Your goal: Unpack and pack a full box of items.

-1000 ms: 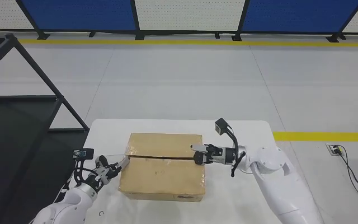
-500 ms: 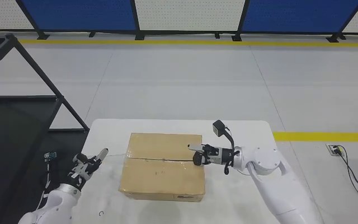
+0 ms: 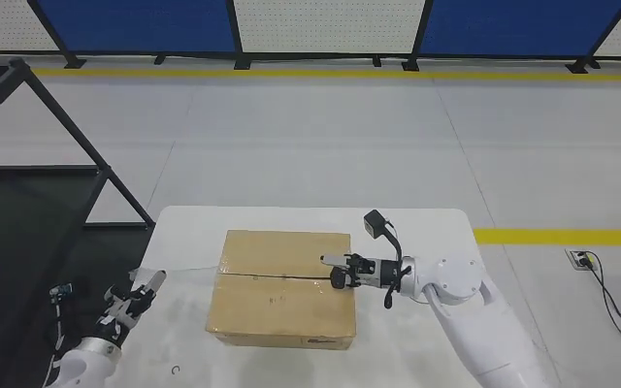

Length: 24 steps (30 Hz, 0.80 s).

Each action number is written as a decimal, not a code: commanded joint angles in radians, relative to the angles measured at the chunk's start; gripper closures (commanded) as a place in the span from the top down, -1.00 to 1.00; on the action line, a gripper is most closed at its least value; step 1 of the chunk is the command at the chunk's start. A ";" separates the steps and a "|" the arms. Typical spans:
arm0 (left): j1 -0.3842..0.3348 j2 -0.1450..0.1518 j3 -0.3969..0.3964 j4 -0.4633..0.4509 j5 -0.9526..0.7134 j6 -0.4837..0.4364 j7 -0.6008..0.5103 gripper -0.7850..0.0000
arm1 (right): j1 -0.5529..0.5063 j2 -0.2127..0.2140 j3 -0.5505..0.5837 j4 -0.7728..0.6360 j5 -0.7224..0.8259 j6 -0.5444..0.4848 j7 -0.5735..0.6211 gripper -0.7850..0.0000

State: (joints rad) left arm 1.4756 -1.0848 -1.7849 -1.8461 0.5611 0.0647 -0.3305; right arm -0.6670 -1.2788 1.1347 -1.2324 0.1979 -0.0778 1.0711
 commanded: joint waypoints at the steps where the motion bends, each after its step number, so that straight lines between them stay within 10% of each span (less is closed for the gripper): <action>1: 0.003 0.001 0.012 0.016 0.044 -0.011 -0.006 1.00 | -0.004 0.001 0.003 -0.003 0.004 -0.002 -0.002 1.00; 8: -0.025 0.003 0.080 0.100 0.155 -0.065 -0.024 1.00 | -0.009 0.006 0.004 -0.011 0.007 0.000 -0.005 1.00; 18: -0.135 -0.005 -0.038 0.254 -0.569 0.021 -0.359 1.00 | -0.009 0.010 -0.002 -0.008 0.016 0.001 -0.006 1.00; 24: -0.148 -0.002 -0.047 0.274 -0.613 0.039 -0.428 1.00 | 0.003 0.009 -0.015 0.003 0.023 -0.004 -0.004 1.00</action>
State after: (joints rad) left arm 1.3278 -1.0862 -1.8322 -1.5717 -0.0585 0.1037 -0.8116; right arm -0.6654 -1.2698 1.1210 -1.2298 0.2210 -0.0815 1.0671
